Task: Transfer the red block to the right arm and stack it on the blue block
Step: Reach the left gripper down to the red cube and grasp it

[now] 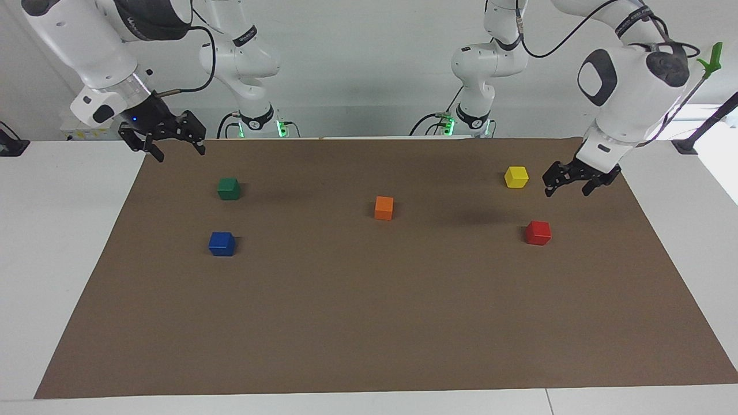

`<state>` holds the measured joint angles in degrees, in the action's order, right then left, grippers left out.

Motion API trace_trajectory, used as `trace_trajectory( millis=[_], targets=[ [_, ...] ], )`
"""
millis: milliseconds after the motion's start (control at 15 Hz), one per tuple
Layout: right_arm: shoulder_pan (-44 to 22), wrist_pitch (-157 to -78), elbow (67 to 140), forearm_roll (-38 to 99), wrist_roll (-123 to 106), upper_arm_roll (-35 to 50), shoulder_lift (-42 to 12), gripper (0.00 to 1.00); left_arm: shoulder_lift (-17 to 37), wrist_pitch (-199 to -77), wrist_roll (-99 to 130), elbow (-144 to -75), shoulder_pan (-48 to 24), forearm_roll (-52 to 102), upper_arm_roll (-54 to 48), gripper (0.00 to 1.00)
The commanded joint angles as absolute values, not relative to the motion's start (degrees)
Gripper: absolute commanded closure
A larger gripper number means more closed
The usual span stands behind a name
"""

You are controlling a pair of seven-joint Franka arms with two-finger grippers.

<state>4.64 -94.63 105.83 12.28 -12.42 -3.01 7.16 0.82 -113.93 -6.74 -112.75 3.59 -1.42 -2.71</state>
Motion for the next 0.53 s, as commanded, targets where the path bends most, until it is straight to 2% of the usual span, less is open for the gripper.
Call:
trace_trajectory(
  millis=[0,133,333,467],
  targets=[
    [7.0,-97.1,112.0,21.2,-16.8,-2.5,9.1,0.0,2.8,-124.1,-9.4,-119.8,4.7,-4.4,-2.9,0.0],
    [10.2,-97.1,114.9,30.6,-23.4,-2.5,8.4,0.0,6.0,-128.8,-9.5,-120.4,6.0,-4.4,-3.1,0.0],
    [14.3,-95.8,118.3,44.0,-35.6,-2.6,4.6,0.0,6.9,-133.8,-9.7,-123.9,6.0,-4.4,-3.0,0.0],
    [15.1,-92.3,119.9,51.7,-38.5,-2.5,3.1,0.0,8.2,-135.2,-9.6,-124.5,5.8,-4.4,-3.1,0.0]
  ],
)
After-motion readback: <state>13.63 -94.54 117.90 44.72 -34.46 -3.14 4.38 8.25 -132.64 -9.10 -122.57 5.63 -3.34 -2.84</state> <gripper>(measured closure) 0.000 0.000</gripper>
